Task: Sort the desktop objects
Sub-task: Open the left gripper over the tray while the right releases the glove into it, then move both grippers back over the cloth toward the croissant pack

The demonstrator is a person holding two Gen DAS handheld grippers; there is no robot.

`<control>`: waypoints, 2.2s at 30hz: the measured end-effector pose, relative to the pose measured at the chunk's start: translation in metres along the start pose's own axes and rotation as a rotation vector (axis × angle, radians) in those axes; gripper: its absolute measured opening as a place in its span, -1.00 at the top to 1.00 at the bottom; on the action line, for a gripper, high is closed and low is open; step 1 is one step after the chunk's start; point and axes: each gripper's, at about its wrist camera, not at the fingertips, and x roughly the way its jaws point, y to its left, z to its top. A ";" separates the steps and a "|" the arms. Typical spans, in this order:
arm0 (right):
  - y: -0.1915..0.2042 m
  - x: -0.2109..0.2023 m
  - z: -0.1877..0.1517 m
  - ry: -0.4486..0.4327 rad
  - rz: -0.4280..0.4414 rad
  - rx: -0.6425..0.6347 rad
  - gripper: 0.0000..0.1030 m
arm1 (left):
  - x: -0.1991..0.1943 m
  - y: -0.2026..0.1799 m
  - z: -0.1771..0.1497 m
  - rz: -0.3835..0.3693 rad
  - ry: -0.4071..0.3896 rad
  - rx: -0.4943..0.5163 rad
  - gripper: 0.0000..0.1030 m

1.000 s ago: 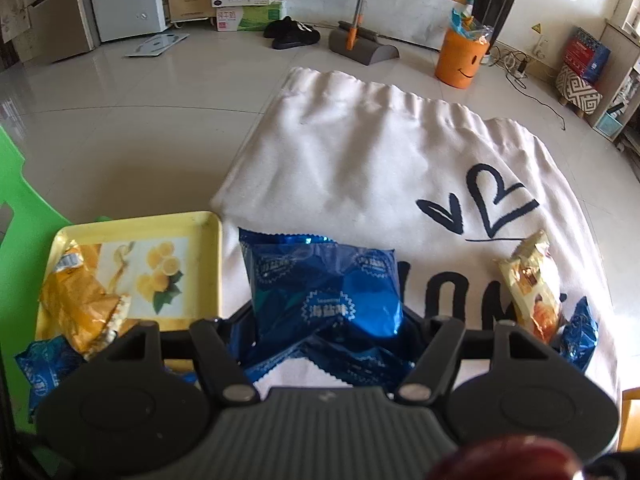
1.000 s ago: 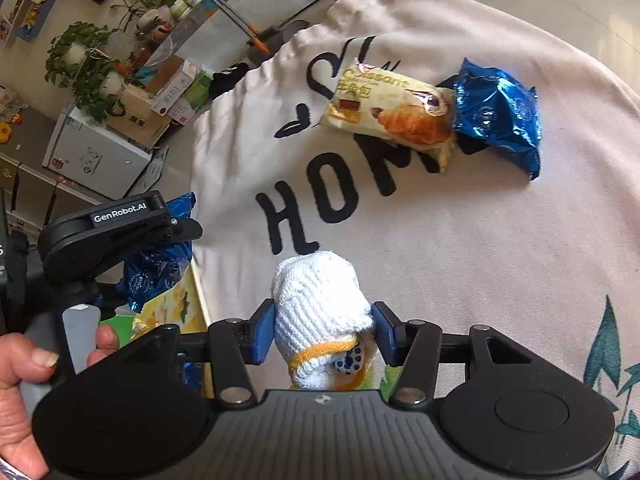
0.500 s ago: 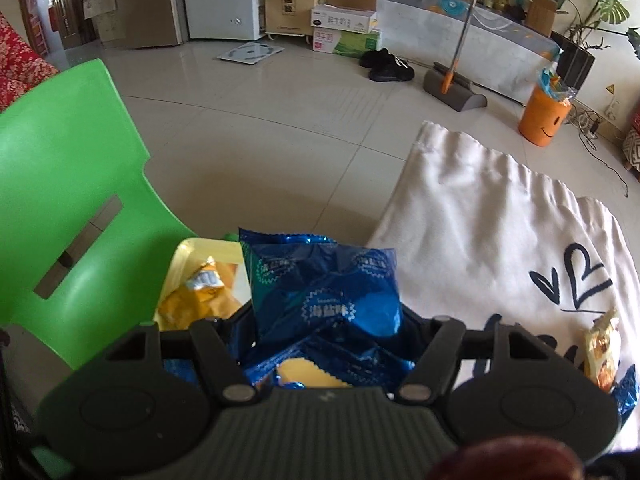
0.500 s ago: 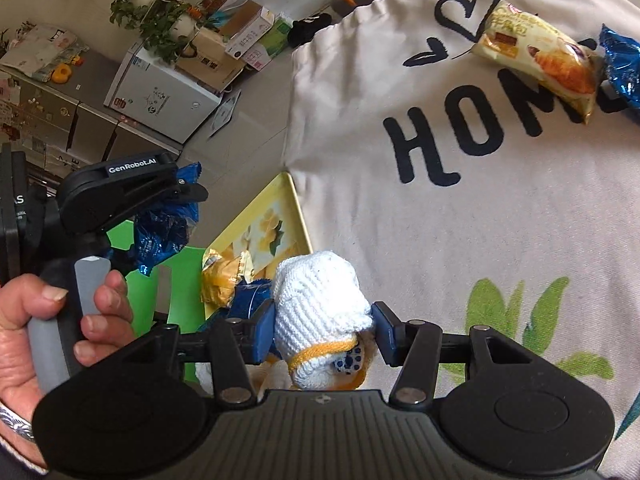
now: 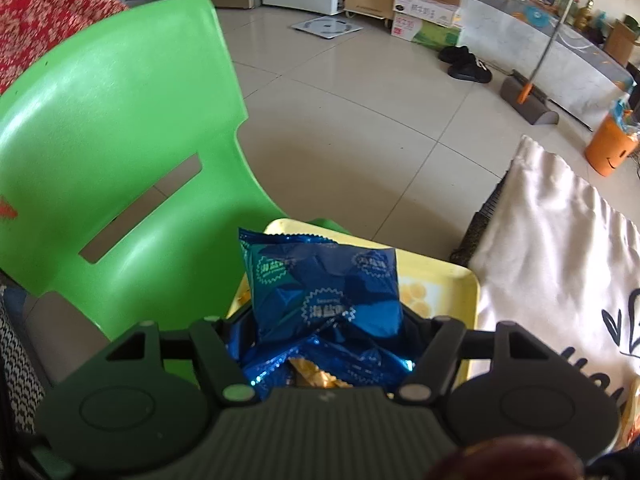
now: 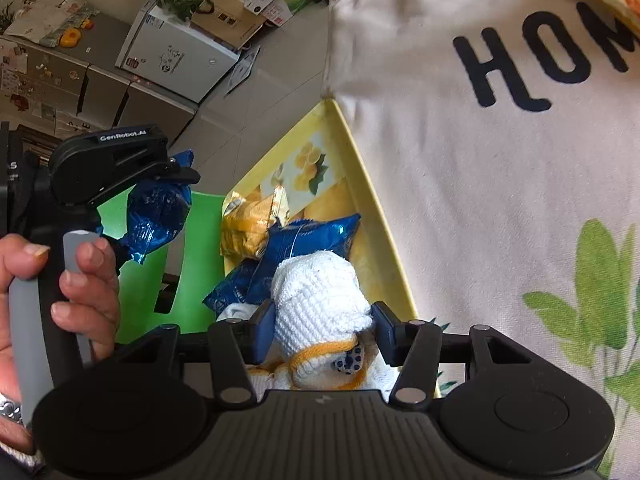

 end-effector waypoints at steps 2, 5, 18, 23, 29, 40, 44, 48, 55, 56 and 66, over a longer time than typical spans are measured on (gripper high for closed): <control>0.003 0.008 -0.003 0.023 0.028 -0.016 -0.01 | 0.004 0.001 0.000 -0.017 0.012 -0.003 -0.31; 0.008 0.016 -0.005 0.055 0.071 -0.045 -0.01 | 0.014 -0.007 -0.002 -0.037 0.036 0.026 -0.31; 0.006 0.006 0.004 0.001 0.073 -0.039 -0.22 | 0.022 -0.041 -0.009 -0.006 -0.015 0.186 -0.92; 0.008 -0.003 0.007 -0.015 0.058 -0.061 -0.22 | 0.010 -0.044 -0.008 -0.015 -0.023 0.182 -0.99; 0.008 -0.014 0.012 -0.036 0.034 -0.044 -0.22 | -0.003 -0.048 -0.008 -0.047 -0.021 0.165 -0.99; -0.004 -0.051 0.021 -0.093 -0.083 -0.011 -0.26 | -0.024 -0.065 -0.024 -0.056 -0.025 0.195 -0.99; -0.012 -0.067 0.025 -0.114 -0.129 0.018 -0.29 | -0.033 -0.076 -0.033 -0.079 -0.026 0.216 -0.99; -0.018 -0.082 0.030 -0.127 -0.171 0.029 -0.30 | -0.041 -0.090 -0.041 -0.092 -0.034 0.241 -0.99; -0.024 -0.110 0.038 -0.168 -0.207 0.026 -0.31 | -0.046 -0.115 -0.058 -0.138 -0.009 0.279 -0.99; -0.024 -0.114 0.039 -0.173 -0.213 0.027 -0.31 | -0.046 -0.118 -0.060 -0.145 -0.004 0.287 -0.99; -0.043 -0.152 0.054 -0.222 -0.274 0.079 -0.32 | -0.049 -0.148 -0.083 -0.179 0.015 0.362 -0.99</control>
